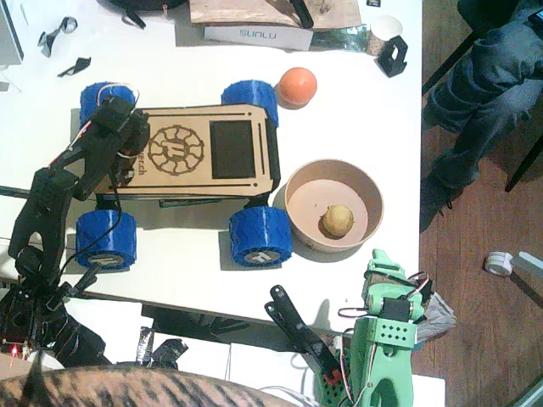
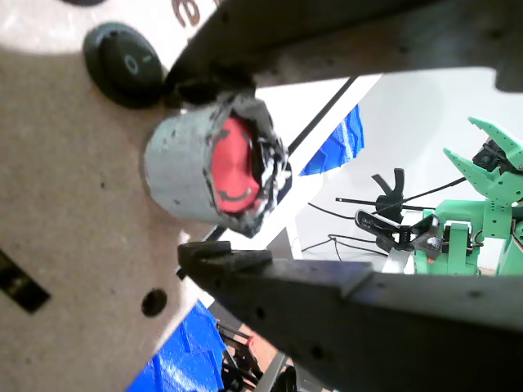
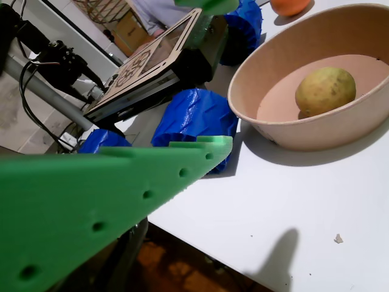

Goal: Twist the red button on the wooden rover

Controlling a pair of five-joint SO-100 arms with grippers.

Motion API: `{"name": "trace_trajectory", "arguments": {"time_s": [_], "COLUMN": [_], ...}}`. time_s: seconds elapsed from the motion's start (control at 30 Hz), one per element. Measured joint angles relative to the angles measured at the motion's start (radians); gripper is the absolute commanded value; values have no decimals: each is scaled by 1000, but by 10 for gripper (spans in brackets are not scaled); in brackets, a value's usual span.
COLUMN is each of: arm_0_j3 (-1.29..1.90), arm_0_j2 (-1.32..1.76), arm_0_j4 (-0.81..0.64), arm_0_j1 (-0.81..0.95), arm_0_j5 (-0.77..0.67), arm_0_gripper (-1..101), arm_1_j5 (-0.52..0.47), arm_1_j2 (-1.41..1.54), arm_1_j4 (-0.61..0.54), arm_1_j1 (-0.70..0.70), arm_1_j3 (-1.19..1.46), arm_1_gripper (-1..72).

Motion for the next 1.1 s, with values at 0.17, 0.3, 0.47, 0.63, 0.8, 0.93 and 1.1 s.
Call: {"name": "trace_trajectory", "arguments": {"time_s": [0.17,0.3,0.47,0.63,0.8,0.93,1.1], "arm_0_j3": [0,-2,-2,-2,-2,-2,-2], "arm_0_j2": [0,-5,-6,-6,-6,-6,-6], "arm_0_j4": [0,2,2,-2,-2,2,2], "arm_0_j1": [0,18,52,51,51,51,49], "arm_0_j5": [0,-6,-8,-5,-3,-3,-3], "arm_0_gripper": [221,226,210,156,4,3,2], "arm_1_j5": [0,0,0,0,0,0,0], "arm_1_j2": [0,0,0,0,0,0,0], "arm_1_j4": [0,0,0,0,0,0,0], "arm_1_j1": [0,0,0,0,0,0,0], "arm_1_j3": [0,0,0,0,0,0,0], "arm_1_gripper": [204,204,204,204,204,204,204]}}
